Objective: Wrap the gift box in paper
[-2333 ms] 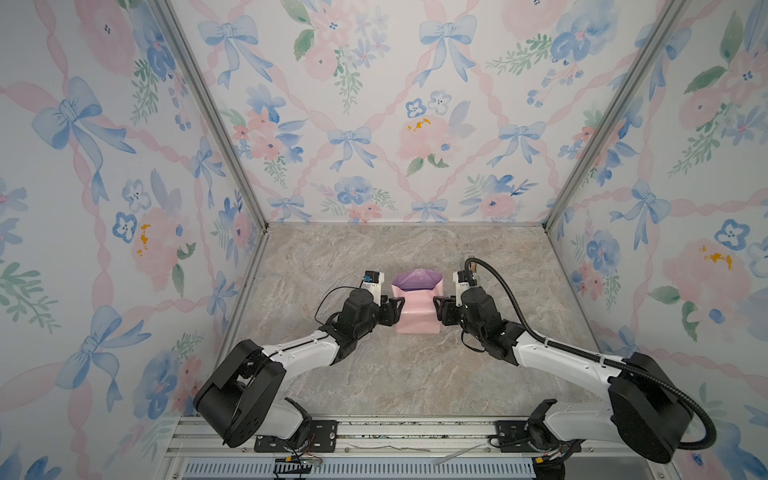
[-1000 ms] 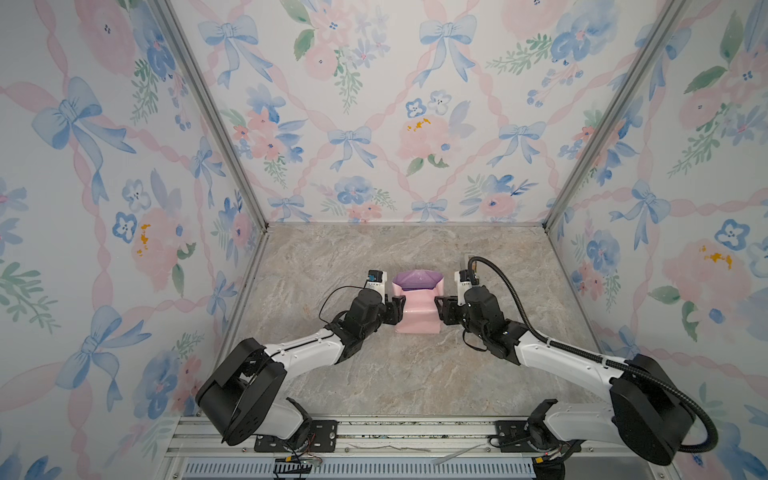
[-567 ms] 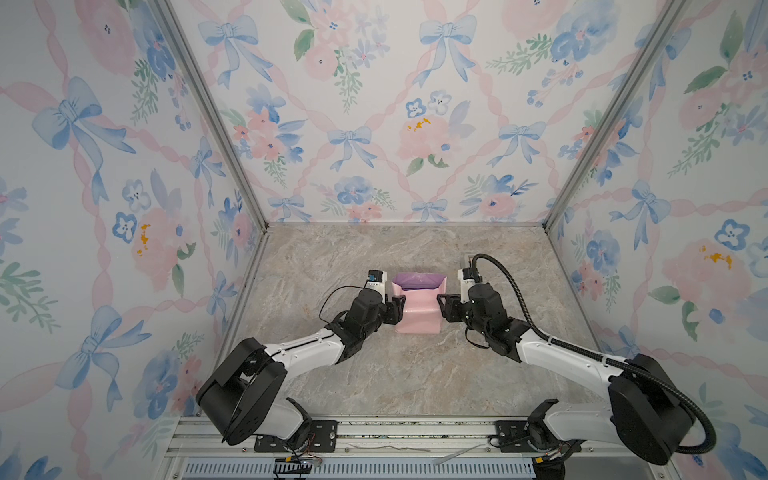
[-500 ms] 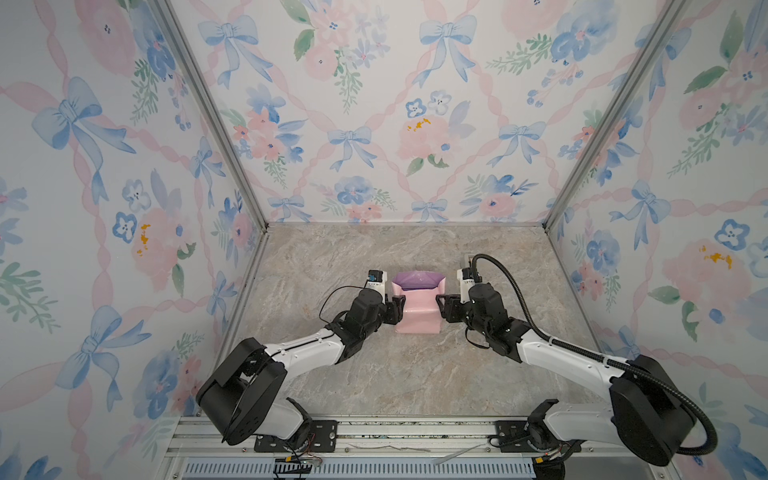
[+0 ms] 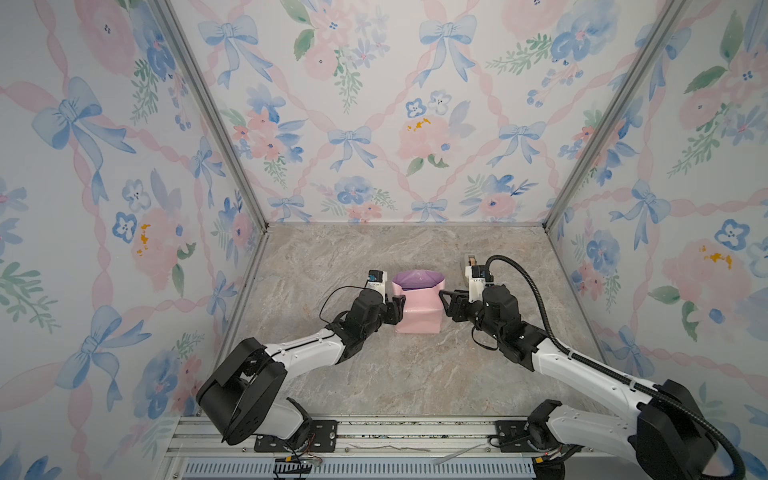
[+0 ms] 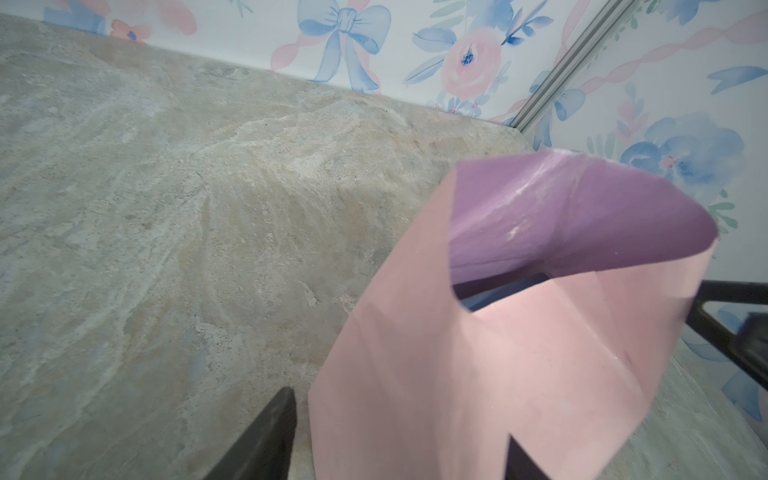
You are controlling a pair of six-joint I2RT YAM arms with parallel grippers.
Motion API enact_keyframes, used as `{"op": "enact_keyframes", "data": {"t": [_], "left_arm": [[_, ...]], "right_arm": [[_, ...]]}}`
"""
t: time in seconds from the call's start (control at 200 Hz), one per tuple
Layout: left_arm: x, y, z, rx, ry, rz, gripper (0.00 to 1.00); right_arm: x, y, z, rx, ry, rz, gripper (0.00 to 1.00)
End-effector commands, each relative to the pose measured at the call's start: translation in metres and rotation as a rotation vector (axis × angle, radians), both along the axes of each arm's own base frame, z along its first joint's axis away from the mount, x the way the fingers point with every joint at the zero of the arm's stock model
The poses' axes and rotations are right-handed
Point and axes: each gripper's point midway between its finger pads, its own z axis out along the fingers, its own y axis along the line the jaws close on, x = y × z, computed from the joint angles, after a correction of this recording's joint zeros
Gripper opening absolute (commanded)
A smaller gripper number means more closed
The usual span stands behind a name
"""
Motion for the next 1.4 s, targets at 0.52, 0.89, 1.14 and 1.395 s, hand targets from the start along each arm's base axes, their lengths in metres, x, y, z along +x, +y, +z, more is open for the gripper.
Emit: {"op": "enact_keyframes", "data": {"t": [0.52,0.89,1.14,1.395], "left_arm": [[-0.025,0.009,-0.056,0.176,0.15,-0.051,0.62],[-0.025,0.009,-0.056,0.177,0.15,-0.051,0.63],[-0.025,0.009,-0.056,0.179,0.148,-0.05,0.63],[-0.024,0.008,-0.055,0.179,0.144,-0.052,0.63]], "right_arm": [[0.027,0.008,-0.019,0.04,0.055,-0.042,0.32],[0.018,0.01,-0.026,-0.099,0.045,-0.078,0.05],[0.016,0.013,-0.023,-0.1,0.039,-0.084,0.23],[0.02,0.019,-0.031,-0.109,0.054,-0.082,0.08]]}}
